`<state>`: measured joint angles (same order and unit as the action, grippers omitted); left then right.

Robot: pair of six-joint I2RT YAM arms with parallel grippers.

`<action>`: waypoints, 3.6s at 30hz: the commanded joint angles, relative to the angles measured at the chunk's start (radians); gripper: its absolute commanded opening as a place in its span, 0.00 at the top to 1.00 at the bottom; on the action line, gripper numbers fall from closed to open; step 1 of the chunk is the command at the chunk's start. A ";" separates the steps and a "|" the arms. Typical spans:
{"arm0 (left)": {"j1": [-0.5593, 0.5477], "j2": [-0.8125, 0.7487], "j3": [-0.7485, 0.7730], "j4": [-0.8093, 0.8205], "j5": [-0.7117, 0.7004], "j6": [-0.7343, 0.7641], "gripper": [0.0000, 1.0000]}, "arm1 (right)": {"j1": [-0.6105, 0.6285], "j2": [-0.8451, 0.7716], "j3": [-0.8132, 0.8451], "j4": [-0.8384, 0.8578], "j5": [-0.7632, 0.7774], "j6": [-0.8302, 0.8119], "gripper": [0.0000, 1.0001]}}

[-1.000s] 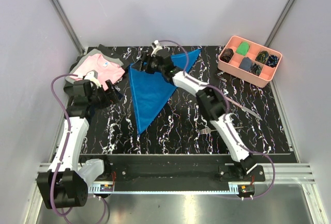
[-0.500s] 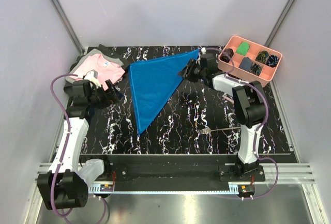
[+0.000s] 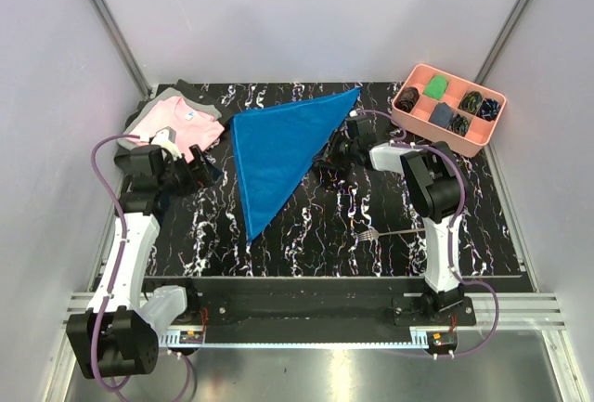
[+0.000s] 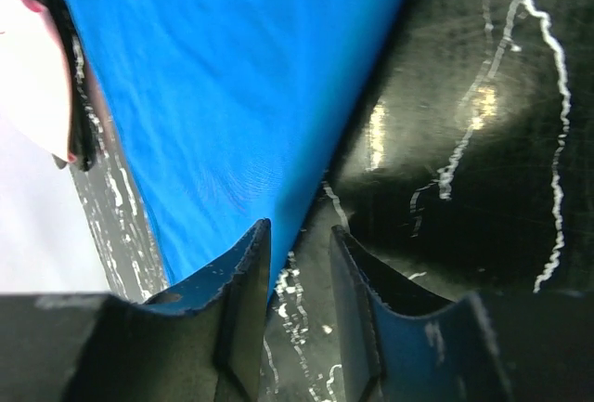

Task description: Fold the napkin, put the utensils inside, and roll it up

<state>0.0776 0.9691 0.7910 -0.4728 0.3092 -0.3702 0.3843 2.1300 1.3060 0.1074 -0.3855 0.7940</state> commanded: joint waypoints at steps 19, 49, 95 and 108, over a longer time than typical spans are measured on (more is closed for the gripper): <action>0.017 -0.024 0.001 0.046 0.031 0.002 0.04 | 0.001 0.096 0.006 0.028 0.016 0.007 0.74; -0.351 0.410 0.098 0.462 -0.185 -0.176 0.13 | -0.145 -0.386 -0.373 -0.360 0.050 -0.297 0.96; -0.395 1.102 0.688 0.267 -0.255 0.024 0.93 | -0.190 -0.601 -0.320 -0.431 -0.059 -0.386 0.43; -0.394 1.099 0.715 0.261 -0.300 0.042 0.97 | -0.193 -0.605 -0.335 -0.434 -0.064 -0.388 0.42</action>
<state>-0.3130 2.1227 1.4853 -0.2428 0.0479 -0.3401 0.2012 1.5406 0.9710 -0.3283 -0.4370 0.4221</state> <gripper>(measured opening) 0.070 0.575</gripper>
